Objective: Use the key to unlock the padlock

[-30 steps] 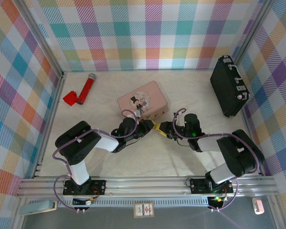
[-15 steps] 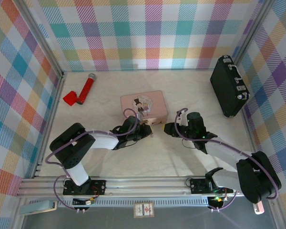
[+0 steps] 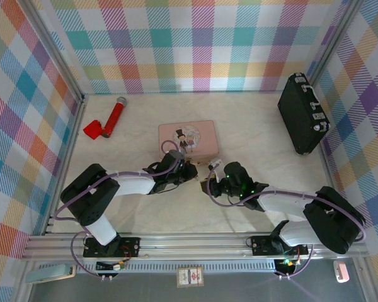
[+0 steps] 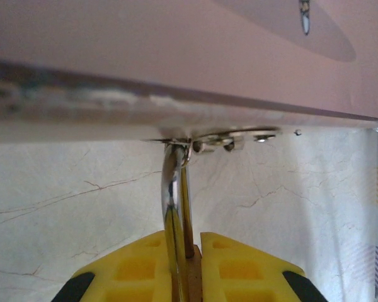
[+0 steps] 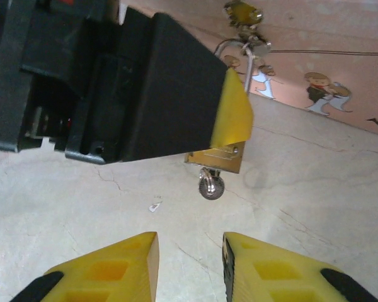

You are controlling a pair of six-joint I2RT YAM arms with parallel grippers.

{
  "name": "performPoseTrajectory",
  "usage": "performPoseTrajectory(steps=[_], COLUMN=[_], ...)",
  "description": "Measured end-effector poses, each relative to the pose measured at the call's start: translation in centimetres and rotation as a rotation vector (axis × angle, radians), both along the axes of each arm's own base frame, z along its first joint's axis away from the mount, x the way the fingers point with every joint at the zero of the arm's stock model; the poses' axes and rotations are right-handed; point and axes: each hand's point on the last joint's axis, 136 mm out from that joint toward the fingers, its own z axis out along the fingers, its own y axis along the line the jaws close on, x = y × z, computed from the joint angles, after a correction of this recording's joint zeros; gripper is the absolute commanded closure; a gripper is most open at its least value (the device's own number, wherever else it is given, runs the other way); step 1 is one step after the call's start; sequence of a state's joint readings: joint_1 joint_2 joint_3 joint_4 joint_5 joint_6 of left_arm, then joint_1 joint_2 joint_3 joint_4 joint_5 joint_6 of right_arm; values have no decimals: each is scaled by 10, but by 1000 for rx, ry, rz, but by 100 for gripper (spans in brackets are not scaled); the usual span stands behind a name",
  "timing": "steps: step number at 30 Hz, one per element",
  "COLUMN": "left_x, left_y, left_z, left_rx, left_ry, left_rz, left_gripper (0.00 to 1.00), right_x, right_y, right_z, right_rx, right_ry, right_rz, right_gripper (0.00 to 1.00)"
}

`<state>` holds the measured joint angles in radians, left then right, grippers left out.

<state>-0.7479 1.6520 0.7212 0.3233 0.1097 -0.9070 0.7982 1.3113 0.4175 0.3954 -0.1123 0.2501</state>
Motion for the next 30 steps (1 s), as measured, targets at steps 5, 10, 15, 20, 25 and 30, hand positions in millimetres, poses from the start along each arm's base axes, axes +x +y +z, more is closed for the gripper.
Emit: performPoseTrajectory(steps=[5,10,15,20,25,30], left_x=[0,-1,-1,-2,-2,-3], left_y=[-1,0,-1,-2,-4,-4], left_z=[2,4,5,6,7,7], left_rx=[-22,-33,-48,-66,-82,-84], left_ry=[18,30,42,55,60,62], left_rz=[8,13,17,25,26,25], left_gripper=[100,100,100,100,100,100], right_x=[-3,0,3,7,13,18], right_y=[9,8,8,9,9,8], right_z=[-6,-23,-29,-30,-36,-38], right_rx=[-28,-90,-124,-136,-160,-173], right_ry=[-54,-76,-104,-129,-133,-145], right_rz=[55,51,43,31,13,-7], right_gripper=[67,67,70,72,76,76])
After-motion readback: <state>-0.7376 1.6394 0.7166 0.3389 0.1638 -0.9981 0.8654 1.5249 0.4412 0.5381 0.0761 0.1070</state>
